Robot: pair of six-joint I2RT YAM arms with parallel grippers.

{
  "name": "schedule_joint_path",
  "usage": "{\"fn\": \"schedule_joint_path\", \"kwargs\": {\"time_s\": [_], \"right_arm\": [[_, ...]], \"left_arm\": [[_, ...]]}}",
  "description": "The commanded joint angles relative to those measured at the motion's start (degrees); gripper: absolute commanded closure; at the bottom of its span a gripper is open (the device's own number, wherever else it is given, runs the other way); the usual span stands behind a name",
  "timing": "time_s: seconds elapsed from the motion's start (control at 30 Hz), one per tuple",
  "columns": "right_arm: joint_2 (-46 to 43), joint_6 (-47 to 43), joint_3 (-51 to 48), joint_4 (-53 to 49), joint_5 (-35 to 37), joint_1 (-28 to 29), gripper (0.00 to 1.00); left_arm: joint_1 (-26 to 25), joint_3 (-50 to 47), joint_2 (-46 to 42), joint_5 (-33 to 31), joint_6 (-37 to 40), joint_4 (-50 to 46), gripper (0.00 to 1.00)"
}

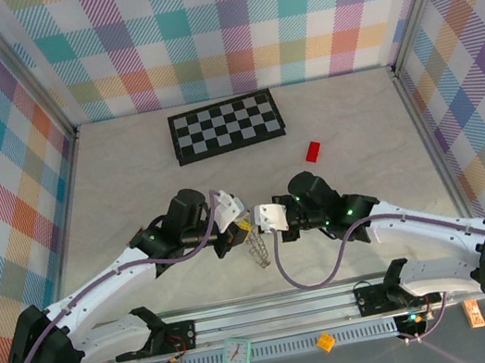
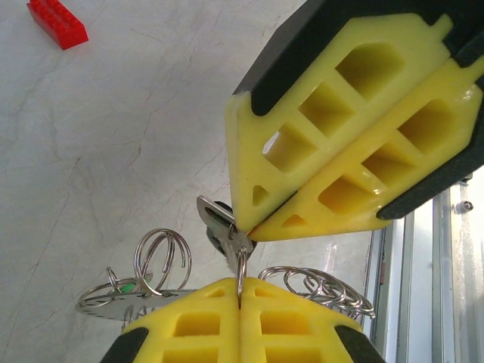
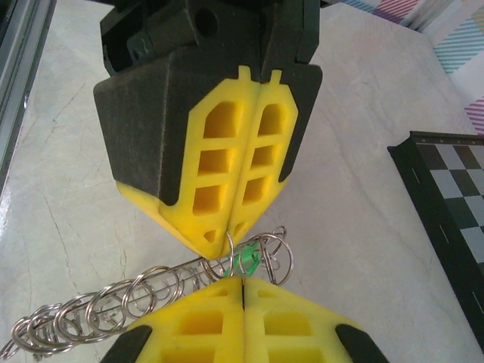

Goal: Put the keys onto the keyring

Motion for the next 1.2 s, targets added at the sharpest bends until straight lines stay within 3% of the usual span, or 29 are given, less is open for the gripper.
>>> {"fn": "schedule_joint_path", "kwargs": {"time_s": [0.0, 1.17], "right_arm": [[0.1, -0.4, -0.4, 2.2, -0.5, 0.5, 1.0], [0.7, -2.4, 1.1, -5.8, -7.0, 1.5, 1.0]], "left_arm": [[-0.5, 2.1, 0.0, 1.4, -0.8, 1.5, 1.0], [-0.4, 2.9, 0.3, -1.7, -1.1, 2.4, 1.0]]}}
